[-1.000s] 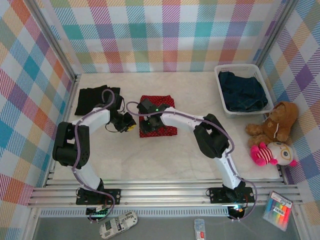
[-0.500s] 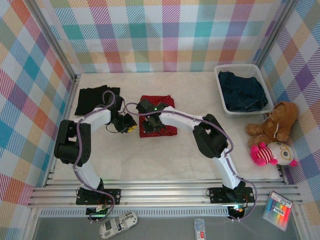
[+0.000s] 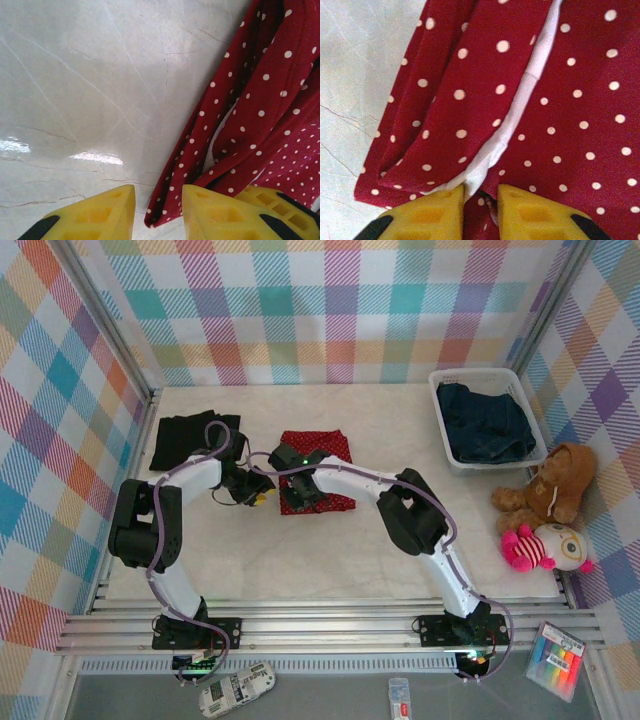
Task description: Fold and stack the skirts
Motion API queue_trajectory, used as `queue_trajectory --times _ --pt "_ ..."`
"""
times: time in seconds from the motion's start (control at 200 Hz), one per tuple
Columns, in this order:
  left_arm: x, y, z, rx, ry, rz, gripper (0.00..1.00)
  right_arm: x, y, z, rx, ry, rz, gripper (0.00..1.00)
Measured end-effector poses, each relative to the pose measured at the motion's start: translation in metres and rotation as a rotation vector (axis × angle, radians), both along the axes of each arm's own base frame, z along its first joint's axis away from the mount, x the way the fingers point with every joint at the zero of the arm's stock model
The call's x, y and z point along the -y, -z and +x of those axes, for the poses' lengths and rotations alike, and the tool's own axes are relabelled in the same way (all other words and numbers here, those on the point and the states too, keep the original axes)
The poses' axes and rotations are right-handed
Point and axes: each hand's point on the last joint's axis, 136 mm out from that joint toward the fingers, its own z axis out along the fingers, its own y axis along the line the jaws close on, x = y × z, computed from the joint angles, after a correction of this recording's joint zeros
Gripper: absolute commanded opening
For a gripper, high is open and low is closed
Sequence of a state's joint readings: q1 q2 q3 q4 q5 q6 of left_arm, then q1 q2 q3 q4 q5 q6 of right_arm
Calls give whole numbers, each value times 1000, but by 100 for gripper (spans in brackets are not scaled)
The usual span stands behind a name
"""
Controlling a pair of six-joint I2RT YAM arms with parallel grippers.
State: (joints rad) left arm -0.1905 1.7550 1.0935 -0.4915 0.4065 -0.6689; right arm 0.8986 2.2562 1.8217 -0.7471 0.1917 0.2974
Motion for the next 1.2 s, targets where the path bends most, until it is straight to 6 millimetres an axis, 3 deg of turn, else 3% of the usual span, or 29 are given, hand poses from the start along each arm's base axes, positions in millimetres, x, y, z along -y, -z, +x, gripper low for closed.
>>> queue_trajectory --times 0.145,0.415,0.74,0.91,1.07,1.2 --pt "0 0 0 0 -1 -8 31 3 -9 1 35 -11 -3 0" --pt "16 -10 0 21 56 -97 30 4 -47 7 119 6 60 0" --pt "50 -24 -1 55 160 -168 29 12 -44 7 117 70 145 0" --pt "64 -5 1 13 196 -167 28 12 -45 9 102 84 213 0" --pt "62 18 -1 -40 193 -128 27 19 -48 9 103 132 289 0" --pt "65 23 -2 -57 196 -149 27 26 -52 5 97 155 357 0"
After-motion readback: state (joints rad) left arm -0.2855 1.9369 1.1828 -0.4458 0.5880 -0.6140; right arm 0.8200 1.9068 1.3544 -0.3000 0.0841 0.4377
